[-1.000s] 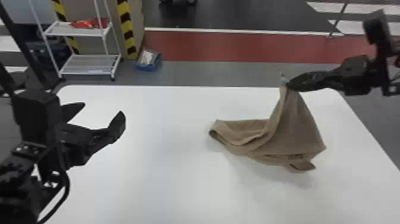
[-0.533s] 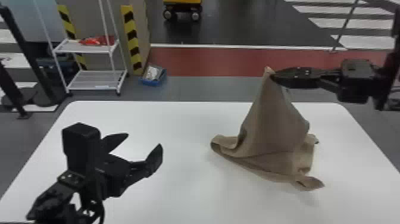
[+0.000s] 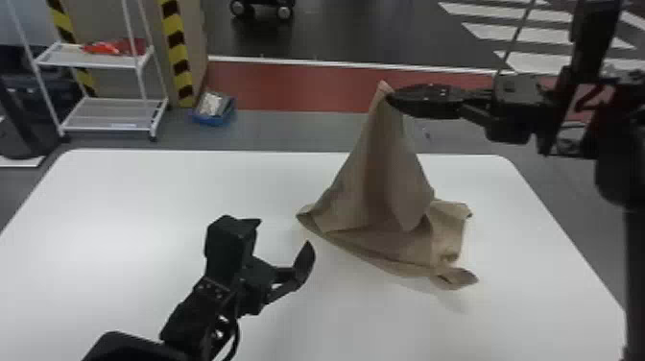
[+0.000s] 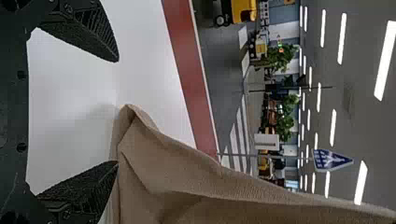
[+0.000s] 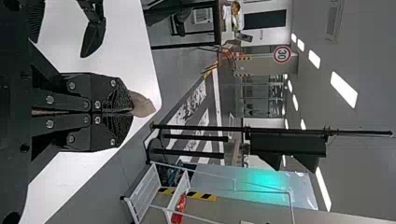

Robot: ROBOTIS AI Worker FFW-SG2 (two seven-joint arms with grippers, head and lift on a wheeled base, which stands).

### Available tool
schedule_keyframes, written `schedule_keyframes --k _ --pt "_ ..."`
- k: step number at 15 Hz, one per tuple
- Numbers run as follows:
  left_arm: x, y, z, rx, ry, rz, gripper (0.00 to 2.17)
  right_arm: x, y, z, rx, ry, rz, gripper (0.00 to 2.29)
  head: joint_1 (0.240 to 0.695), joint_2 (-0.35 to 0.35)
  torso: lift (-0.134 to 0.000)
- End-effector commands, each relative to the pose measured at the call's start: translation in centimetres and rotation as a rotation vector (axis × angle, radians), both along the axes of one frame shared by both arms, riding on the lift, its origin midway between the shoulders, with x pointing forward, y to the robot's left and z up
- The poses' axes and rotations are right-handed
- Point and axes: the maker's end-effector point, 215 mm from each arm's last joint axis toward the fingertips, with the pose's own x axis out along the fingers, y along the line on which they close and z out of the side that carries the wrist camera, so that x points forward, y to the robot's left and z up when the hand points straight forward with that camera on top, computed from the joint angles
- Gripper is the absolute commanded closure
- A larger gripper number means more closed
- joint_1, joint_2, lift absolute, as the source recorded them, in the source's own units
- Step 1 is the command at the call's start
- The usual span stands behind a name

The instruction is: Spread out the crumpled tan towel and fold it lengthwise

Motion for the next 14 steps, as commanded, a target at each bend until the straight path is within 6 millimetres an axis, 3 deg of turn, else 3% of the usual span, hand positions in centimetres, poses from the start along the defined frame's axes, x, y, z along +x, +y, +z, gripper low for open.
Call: schedule_keyframes --k 1,2,4,7,11,14 --pt "0.5 -3.6 -0.6 0.035 -0.013 -0.048 0.12 -0.4 0.0 0.2 0.014 0.011 0.006 1.69 0.658 -0.144 -0.12" --pt "0.7 -4.6 -1.3 0.055 -0.011 -0.056 0.12 -0.7 0.3 0.5 0.032 0.024 0.014 1.69 0.658 -0.16 -0.12" --pt "0.9 -4.8 -2.0 0.061 -0.005 -0.06 0.12 -1.6 1.9 0.8 0.073 0.056 0.032 1.69 0.659 -0.193 -0.12" --pt "1.1 -3.6 -2.2 0.058 0.001 -0.037 0.12 -1.9 6.9 0.5 0.042 0.047 0.053 1.69 0.665 -0.185 -0.12" --pt "0.6 -2.6 -2.6 0.048 0.005 -0.023 0.13 -1.7 14.7 3.2 0.066 -0.014 0.064 1.69 0.672 -0.095 -0.12" --pt "0.4 -2.5 -2.2 0.037 -0.009 -0.026 0.13 -3.5 19.7 2.3 0.06 0.018 0.137 1.68 0.667 -0.02 -0.12"
